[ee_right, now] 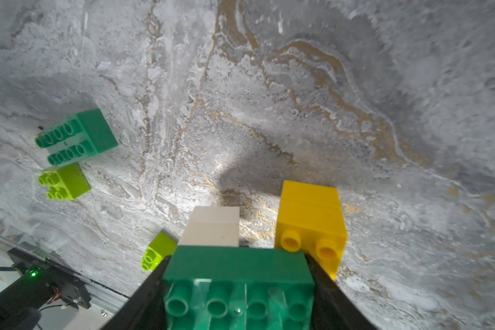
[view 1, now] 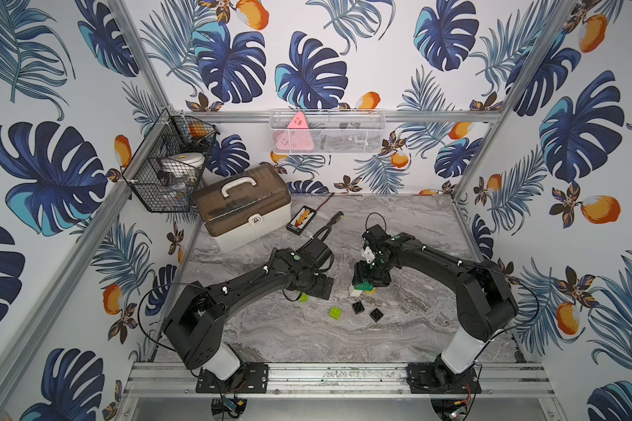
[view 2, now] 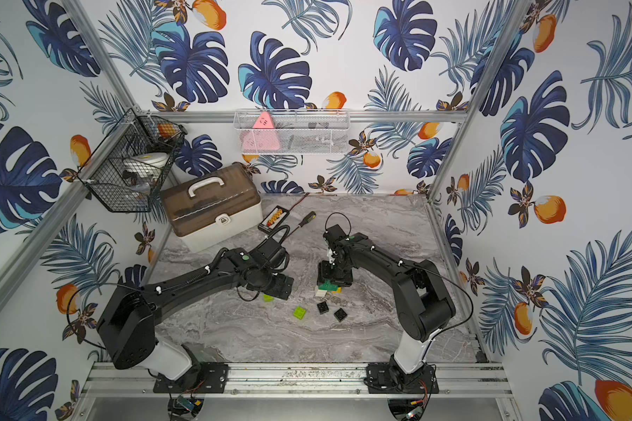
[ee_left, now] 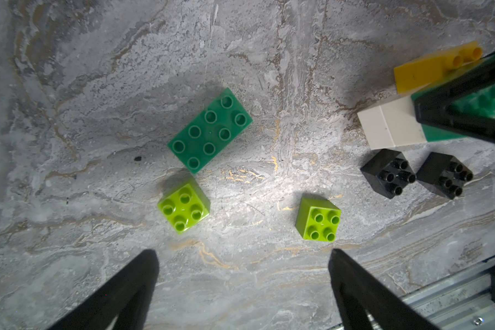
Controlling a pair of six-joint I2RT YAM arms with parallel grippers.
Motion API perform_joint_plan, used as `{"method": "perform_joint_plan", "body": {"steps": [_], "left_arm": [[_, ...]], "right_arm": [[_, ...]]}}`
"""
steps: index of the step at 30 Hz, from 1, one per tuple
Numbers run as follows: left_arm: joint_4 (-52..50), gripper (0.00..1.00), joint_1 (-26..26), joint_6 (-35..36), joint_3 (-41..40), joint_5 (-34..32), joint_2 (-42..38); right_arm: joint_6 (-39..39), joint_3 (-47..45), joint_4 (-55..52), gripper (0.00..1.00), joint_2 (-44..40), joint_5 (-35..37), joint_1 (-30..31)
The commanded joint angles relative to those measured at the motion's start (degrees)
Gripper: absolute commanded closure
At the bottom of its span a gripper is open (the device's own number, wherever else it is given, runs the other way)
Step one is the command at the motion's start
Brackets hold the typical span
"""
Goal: Assemble a giraffe with lego
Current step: Assemble the lego brick with the lego brick.
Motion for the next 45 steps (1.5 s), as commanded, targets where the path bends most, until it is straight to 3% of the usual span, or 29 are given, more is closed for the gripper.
{"method": "perform_joint_plan", "body": {"steps": [1,8,21,30,37,45], "left_arm": [[0.26,0.02,-0.07,0.19,0.07,0.25,-0.02],[0.21,0.02,0.01,-0.24,0.2,0.25,-0.26],[-0.13,0.02,-0.04,-0.5,0.45,0.02,-0.76],[0.46,0.02,-0.21,-0.86,-0.56,0.12,-1.21],[0.91,0.02,-0.29,-0.79,-2.65,0.12,-2.71],[0.61,0.02,-0.26,0.11,-3.5,-0.63,-5.21]], "right_arm": [[0.99,0.06,-2.28,0.34,0.35,-3.05,-0.02],[-1.57,5.59,-6.35,0.34,0.32,1.58,0.04],[0.11,3.68,-4.57,0.34,-2.53,3.76,0.06],[10.38,-0.05,-0.76,0.4,-8.09,11.62,1.96],[13.64,2.85,-0.83,0.39,-5.68,15.74,7.99],[16.51,3.63,-1.44,0.42,-4.25,20.32,8.78]]}}
